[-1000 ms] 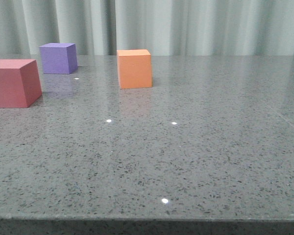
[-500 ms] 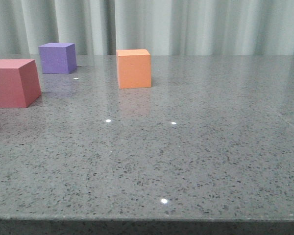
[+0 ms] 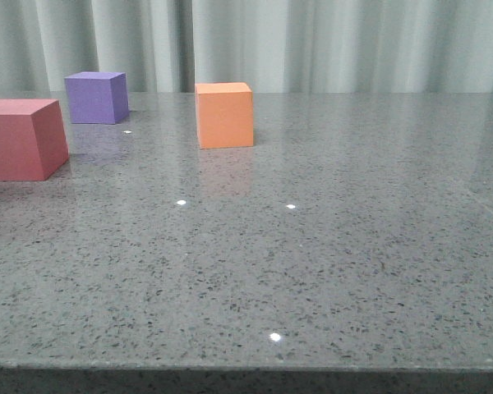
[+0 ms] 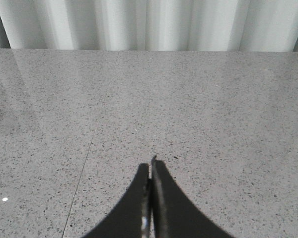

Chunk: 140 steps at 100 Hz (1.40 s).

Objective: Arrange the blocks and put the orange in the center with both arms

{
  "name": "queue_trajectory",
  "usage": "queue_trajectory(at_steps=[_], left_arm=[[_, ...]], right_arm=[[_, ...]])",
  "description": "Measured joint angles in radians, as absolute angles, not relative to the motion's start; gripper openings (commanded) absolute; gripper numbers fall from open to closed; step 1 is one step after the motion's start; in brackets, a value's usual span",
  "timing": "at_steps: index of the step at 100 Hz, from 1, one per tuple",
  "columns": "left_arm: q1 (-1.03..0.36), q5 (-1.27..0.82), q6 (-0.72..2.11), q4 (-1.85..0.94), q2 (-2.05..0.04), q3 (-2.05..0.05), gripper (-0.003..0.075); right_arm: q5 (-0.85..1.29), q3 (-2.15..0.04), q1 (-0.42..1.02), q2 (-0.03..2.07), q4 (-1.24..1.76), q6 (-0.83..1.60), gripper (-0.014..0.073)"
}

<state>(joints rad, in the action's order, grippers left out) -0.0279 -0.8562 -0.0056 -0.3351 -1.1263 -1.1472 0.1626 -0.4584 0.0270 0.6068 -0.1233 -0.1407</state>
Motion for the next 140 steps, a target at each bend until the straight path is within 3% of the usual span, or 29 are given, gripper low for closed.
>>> queue_trajectory(at_steps=[9,19,24,40,72,111,140], left_arm=[[-0.067,-0.848,0.000,-0.335,-1.154,-1.149,0.0332],[-0.140,-0.823,0.026,-0.337,-1.180,-1.149,0.0633],[-0.171,-0.794,0.032,-0.339,-1.192,-1.149,0.0720],[-0.252,-0.746,0.038,-0.353,-1.241,-1.177,0.0627],[-0.402,-0.723,-0.011,-0.334,-1.462,-1.437,0.0627],[-0.619,-0.811,-0.567,0.235,-1.797,-1.749,0.0627],[-0.678,-0.886,-0.628,0.321,-1.972,-1.915,0.0626]], right_arm=[[0.163,-0.458,0.027,0.607,-0.123,-0.141,-0.0069],[0.163,-0.458,0.027,0.607,-0.123,-0.141,-0.0069],[0.163,-0.458,0.027,0.607,-0.123,-0.141,-0.0069],[0.163,-0.458,0.027,0.607,-0.123,-0.141,-0.0069],[0.163,-0.458,0.027,0.607,-0.123,-0.141,-0.0069],[0.163,-0.458,0.027,0.607,-0.123,-0.141,-0.0069],[0.162,-0.458,0.027,0.607,-0.123,-0.141,-0.0069]])
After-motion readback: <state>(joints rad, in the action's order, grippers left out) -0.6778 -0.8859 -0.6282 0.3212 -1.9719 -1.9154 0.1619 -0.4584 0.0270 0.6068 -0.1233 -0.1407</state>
